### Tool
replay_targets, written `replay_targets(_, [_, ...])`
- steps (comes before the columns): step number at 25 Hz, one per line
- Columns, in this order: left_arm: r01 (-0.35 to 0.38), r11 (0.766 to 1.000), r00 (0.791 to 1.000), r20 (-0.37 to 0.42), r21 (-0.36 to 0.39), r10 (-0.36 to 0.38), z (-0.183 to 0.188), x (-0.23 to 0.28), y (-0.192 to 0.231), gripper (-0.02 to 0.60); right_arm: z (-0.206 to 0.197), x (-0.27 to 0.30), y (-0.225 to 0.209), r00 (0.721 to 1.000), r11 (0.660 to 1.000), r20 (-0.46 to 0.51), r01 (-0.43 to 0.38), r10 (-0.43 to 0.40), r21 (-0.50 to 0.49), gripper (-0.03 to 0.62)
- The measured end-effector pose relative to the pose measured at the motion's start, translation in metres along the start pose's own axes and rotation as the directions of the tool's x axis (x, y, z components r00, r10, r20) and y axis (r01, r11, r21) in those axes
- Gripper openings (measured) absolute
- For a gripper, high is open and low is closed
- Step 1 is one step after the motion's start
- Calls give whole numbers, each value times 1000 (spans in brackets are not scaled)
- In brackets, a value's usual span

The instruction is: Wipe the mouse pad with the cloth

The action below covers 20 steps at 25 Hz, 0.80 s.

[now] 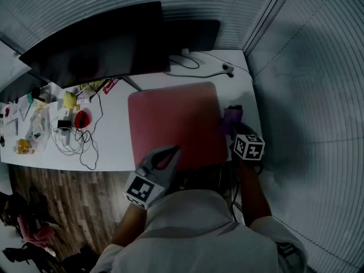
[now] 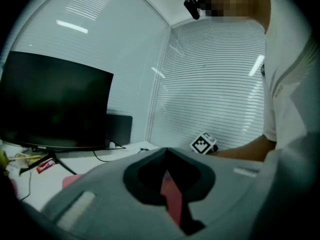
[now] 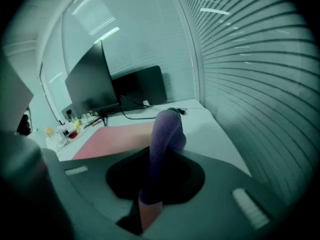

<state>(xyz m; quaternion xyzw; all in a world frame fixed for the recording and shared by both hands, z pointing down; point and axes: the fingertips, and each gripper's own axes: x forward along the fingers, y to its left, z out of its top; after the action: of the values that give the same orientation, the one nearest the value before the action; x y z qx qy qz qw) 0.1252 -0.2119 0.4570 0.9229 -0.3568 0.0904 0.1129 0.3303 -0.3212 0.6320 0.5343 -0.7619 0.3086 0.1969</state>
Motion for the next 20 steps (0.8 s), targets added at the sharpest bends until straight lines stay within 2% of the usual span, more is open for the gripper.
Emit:
replay_targets(3, [-38,999,999,11,-7,38,-2,-33,14,3,12,-10,70,991,991,34,-129,130,-41,51])
replay_targets(5, [-73,997,997,21,-20,73,-5,-61,23,3,15,-12,126,973,971,28,-225,228,-86,51])
replay_targets(11, [-199,978,979,36,-58,202,-20,-168,54,3,6,-3,296,884,867,-51,-466,465,-173,51])
replay_targets(15, [-289,953,954,50,-90,294,-33,-245,73,3,-26,10,398,832,802,-129,-554,539,-224,51])
replay_targets(20, [-365,923,927,46,-123,373,-62,-329,89,3,-79,35,486,804,764,-212,-594,555,-250,51])
